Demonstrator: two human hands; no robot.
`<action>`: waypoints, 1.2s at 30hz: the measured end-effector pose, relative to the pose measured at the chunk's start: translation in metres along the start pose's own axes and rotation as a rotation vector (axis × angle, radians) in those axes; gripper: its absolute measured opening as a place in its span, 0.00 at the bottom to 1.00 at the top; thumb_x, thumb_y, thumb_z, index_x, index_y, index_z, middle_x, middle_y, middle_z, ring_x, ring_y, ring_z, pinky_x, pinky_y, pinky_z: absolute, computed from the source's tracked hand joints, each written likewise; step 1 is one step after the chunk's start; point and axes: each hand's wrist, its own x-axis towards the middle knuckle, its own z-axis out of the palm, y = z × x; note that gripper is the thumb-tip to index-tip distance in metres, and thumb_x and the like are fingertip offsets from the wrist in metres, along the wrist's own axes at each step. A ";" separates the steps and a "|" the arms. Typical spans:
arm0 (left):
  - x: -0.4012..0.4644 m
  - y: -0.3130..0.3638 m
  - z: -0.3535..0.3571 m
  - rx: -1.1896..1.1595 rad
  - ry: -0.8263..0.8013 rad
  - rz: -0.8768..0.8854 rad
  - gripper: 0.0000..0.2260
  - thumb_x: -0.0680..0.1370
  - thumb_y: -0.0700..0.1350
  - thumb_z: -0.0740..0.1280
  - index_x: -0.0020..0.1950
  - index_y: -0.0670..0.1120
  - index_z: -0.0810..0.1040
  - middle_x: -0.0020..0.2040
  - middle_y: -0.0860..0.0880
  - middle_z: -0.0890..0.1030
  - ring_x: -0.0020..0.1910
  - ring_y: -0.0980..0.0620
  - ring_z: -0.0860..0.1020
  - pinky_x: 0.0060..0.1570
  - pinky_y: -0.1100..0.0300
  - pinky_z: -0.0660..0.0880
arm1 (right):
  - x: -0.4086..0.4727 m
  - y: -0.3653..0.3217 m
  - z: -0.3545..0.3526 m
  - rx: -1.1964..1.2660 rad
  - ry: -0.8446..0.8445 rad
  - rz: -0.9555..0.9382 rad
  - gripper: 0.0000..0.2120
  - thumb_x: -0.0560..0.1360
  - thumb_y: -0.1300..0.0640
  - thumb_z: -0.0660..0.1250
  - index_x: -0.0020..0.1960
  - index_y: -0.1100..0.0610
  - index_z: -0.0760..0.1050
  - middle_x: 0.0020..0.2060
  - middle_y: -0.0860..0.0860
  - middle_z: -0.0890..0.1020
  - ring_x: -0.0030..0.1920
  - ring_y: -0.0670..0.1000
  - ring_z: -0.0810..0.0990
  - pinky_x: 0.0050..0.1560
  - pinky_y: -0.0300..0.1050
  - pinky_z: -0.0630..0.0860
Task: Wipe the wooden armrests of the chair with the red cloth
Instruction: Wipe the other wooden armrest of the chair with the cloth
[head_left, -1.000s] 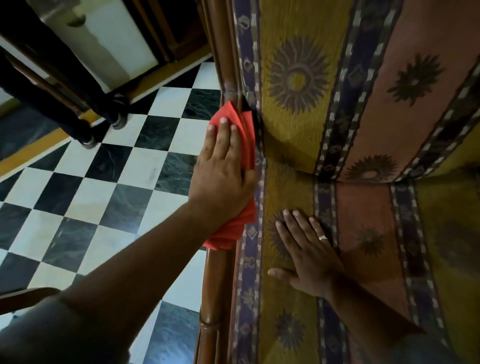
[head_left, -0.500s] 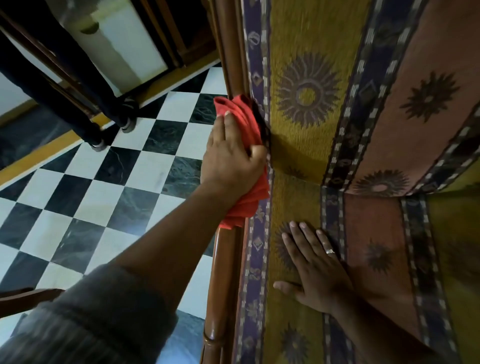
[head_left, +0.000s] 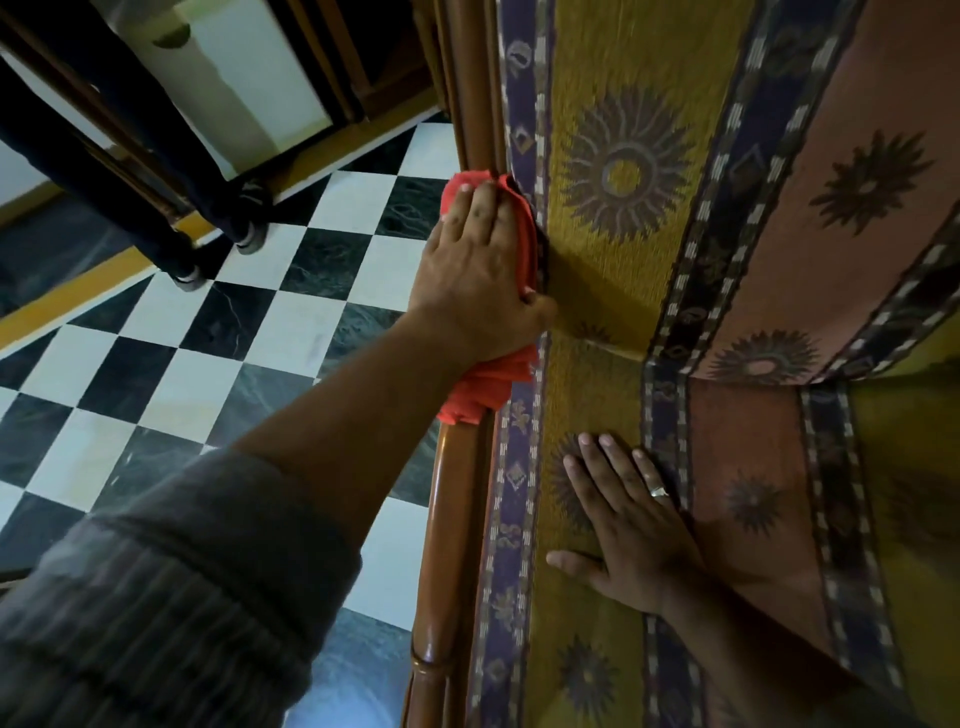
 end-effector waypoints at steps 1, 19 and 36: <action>-0.003 0.001 -0.002 -0.023 -0.010 -0.004 0.45 0.73 0.62 0.59 0.81 0.40 0.47 0.82 0.39 0.47 0.81 0.42 0.44 0.80 0.47 0.46 | 0.000 -0.001 -0.001 0.003 -0.008 0.006 0.49 0.72 0.22 0.51 0.80 0.57 0.57 0.81 0.56 0.55 0.80 0.58 0.53 0.74 0.63 0.58; -0.003 0.000 -0.003 -0.111 0.032 -0.093 0.48 0.68 0.68 0.61 0.80 0.41 0.53 0.81 0.40 0.54 0.81 0.40 0.51 0.78 0.46 0.53 | 0.001 0.003 0.013 0.047 0.067 -0.005 0.50 0.71 0.22 0.54 0.80 0.56 0.54 0.81 0.55 0.54 0.81 0.57 0.52 0.76 0.63 0.55; -0.016 -0.009 0.003 0.054 -0.036 0.168 0.45 0.73 0.66 0.52 0.82 0.41 0.45 0.83 0.41 0.43 0.81 0.45 0.40 0.80 0.48 0.41 | 0.002 0.005 0.013 0.061 0.094 -0.015 0.50 0.71 0.22 0.55 0.80 0.56 0.56 0.81 0.56 0.55 0.80 0.58 0.54 0.76 0.63 0.56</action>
